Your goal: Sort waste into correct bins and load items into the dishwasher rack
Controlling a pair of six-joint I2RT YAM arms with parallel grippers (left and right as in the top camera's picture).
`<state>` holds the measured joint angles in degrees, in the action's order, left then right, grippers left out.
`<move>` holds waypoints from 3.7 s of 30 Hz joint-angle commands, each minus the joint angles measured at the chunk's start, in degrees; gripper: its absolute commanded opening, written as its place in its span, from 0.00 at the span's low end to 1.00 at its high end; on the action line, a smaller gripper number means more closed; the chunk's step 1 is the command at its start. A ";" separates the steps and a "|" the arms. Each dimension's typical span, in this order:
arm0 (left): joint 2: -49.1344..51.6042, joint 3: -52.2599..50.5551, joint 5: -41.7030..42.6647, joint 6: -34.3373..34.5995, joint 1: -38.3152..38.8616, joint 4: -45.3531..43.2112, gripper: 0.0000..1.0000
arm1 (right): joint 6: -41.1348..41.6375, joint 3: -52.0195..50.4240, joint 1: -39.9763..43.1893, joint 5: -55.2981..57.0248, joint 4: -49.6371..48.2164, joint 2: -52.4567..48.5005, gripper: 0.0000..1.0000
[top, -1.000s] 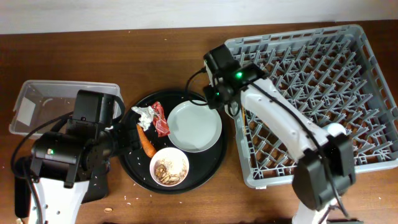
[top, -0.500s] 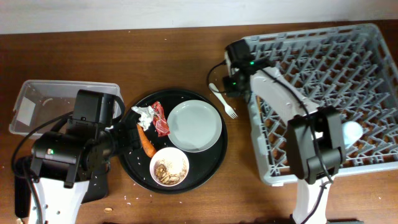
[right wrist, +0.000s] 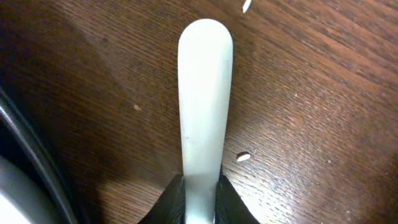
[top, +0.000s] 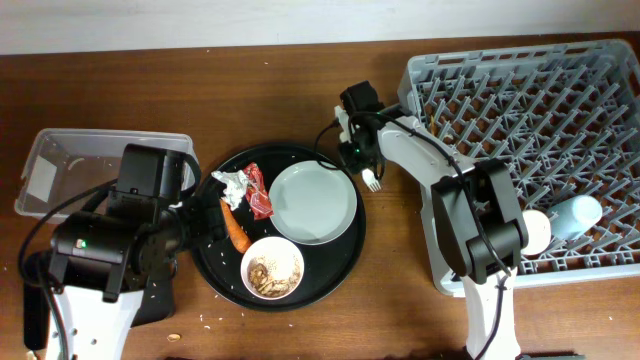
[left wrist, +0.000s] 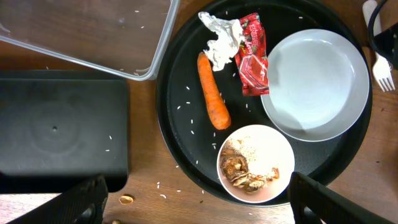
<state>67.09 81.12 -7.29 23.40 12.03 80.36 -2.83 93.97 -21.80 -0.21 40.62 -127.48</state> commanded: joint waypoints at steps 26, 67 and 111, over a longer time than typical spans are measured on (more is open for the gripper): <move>0.09 -0.09 0.42 -0.35 -0.15 -1.18 0.93 | 1.84 2.38 0.11 3.04 7.19 4.92 0.19; 0.09 -0.09 0.39 -1.03 -0.15 2.43 0.99 | 6.40 -9.05 14.43 -6.27 18.62 18.45 0.07; -6.05 0.85 6.05 -8.50 -0.15 1.81 0.99 | 14.84 -13.11 4.61 -12.96 17.00 38.29 0.57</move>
<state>61.43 81.21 -1.87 15.77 12.03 82.21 12.34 80.18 -17.23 -18.81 53.34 -90.63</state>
